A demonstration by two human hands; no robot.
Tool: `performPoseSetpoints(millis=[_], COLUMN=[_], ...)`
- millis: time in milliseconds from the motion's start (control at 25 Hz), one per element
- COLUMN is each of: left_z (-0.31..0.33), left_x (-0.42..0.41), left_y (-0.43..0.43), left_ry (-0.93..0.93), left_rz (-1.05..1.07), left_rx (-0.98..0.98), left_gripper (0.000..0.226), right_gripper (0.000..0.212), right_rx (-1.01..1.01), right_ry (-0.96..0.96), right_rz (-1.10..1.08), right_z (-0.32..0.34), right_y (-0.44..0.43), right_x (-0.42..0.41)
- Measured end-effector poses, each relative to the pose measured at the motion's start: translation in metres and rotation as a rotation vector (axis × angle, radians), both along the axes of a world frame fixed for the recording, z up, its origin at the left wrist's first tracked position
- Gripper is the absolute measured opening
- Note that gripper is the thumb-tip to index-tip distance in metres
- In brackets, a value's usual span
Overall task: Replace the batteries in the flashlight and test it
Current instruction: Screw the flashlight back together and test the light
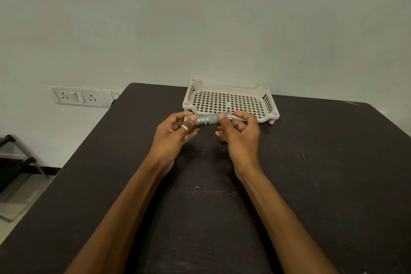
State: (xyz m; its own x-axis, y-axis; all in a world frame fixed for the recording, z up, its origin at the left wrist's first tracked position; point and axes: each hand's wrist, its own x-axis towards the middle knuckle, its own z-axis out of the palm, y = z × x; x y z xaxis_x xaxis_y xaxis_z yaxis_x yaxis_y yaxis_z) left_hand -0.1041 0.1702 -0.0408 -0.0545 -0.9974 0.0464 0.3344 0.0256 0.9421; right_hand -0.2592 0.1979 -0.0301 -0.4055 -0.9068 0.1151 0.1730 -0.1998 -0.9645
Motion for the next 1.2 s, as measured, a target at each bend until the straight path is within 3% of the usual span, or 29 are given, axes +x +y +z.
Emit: performPoseSetpoints(millis=[240, 760, 840, 1000, 1200], left_z=[0.001, 0.006, 0.011, 0.017, 0.019], left_x=[-0.007, -0.008, -0.010, 0.000, 0.009], left_y=[0.004, 0.008, 0.010, 0.005, 0.004], left_ry=[-0.002, -0.100, -0.035, 0.217, 0.429], left_rz=[-0.016, -0.032, -0.048, -0.088, -0.111], left_rx=[0.005, -0.031, 0.006, 0.156, 0.204], left_gripper=[0.027, 0.030, 0.040, 0.084, 0.089], right_gripper=[0.026, 0.036, 0.035, 0.033, 0.037], right_rx=[-0.033, -0.068, -0.059, -0.030, -0.056], right_ry=[-0.134, -0.314, -0.330, -0.331, -0.298], right_rz=[-0.081, 0.014, 0.008, -0.018, 0.018], right_z=[-0.003, -0.002, -0.003, -0.002, 0.000], right_y=[0.000, 0.001, -0.001, -0.003, -0.002], right_x=[0.005, 0.003, 0.001, -0.004, -0.004])
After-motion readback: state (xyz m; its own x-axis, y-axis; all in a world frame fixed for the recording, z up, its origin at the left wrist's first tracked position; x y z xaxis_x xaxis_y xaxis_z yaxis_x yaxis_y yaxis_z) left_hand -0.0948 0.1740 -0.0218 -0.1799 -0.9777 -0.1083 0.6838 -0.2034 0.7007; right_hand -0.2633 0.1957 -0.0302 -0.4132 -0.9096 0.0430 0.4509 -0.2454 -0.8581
